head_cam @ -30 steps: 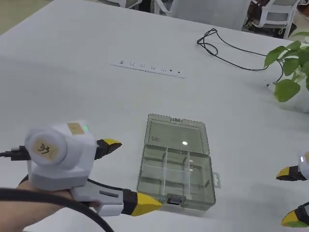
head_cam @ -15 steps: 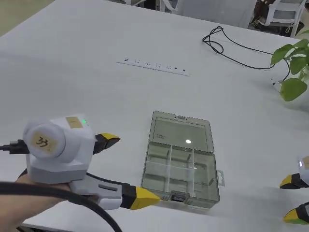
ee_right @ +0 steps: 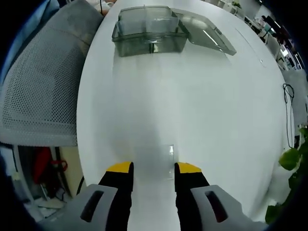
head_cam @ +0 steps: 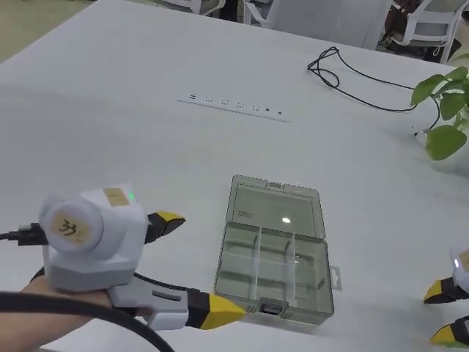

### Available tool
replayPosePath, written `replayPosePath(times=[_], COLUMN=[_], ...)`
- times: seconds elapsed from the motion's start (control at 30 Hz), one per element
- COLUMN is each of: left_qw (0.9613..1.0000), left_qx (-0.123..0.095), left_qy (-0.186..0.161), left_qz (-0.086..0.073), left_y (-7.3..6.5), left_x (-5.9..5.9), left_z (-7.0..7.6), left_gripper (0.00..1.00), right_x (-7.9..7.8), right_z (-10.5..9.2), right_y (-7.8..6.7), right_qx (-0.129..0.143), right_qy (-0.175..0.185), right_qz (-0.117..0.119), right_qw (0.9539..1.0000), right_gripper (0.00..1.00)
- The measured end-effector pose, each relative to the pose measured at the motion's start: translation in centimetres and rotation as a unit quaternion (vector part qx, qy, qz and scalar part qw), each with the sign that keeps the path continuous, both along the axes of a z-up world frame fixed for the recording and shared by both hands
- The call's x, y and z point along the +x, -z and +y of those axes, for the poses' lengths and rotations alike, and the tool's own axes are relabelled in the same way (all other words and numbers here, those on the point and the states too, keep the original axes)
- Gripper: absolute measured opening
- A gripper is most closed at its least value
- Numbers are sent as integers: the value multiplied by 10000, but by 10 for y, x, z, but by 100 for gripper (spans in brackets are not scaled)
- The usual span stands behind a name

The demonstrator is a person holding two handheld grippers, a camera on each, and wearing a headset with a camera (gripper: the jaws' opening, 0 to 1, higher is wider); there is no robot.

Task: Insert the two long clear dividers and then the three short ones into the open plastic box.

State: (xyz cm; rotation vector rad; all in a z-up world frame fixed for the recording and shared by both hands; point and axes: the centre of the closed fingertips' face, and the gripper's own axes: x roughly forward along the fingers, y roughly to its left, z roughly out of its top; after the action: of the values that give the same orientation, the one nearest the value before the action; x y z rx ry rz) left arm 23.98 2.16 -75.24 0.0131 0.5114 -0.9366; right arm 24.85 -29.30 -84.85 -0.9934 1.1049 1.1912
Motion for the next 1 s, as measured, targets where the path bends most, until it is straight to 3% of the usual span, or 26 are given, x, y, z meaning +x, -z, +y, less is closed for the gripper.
replayPosePath(times=[0.07,0.17,0.23,0.53,0.7,0.8,1.0], left_qw=[10000,10000,10000,10000,9999,9997,9994], left_qx=[-1,-13,-40,-38,-27,-60,-79], left_qy=[19,17,-3,-18,-74,-140,-221], left_qz=[3,-9,-6,13,117,180,241], left_y=[0,-1,-1,-1,3,5,7], left_x=[0,1,2,1,1,1,3], left_z=[-1,-2,-3,-4,-1,1,2], left_gripper=[98,98,97,97,96,97,94], right_x=[-1,-1,-1,-3,1,4,15], right_z=[2,6,7,5,4,13,42], right_y=[0,0,0,0,2,-4,-26], right_qx=[0,-4,-44,33,27,125,456], right_qy=[118,589,466,659,585,623,590], right_qz=[-6,14,-9,-64,-103,-181,-553], right_qw=[9999,9983,9989,9978,9982,9978,9957], right_gripper=[33,33,33,32,32,32,32])
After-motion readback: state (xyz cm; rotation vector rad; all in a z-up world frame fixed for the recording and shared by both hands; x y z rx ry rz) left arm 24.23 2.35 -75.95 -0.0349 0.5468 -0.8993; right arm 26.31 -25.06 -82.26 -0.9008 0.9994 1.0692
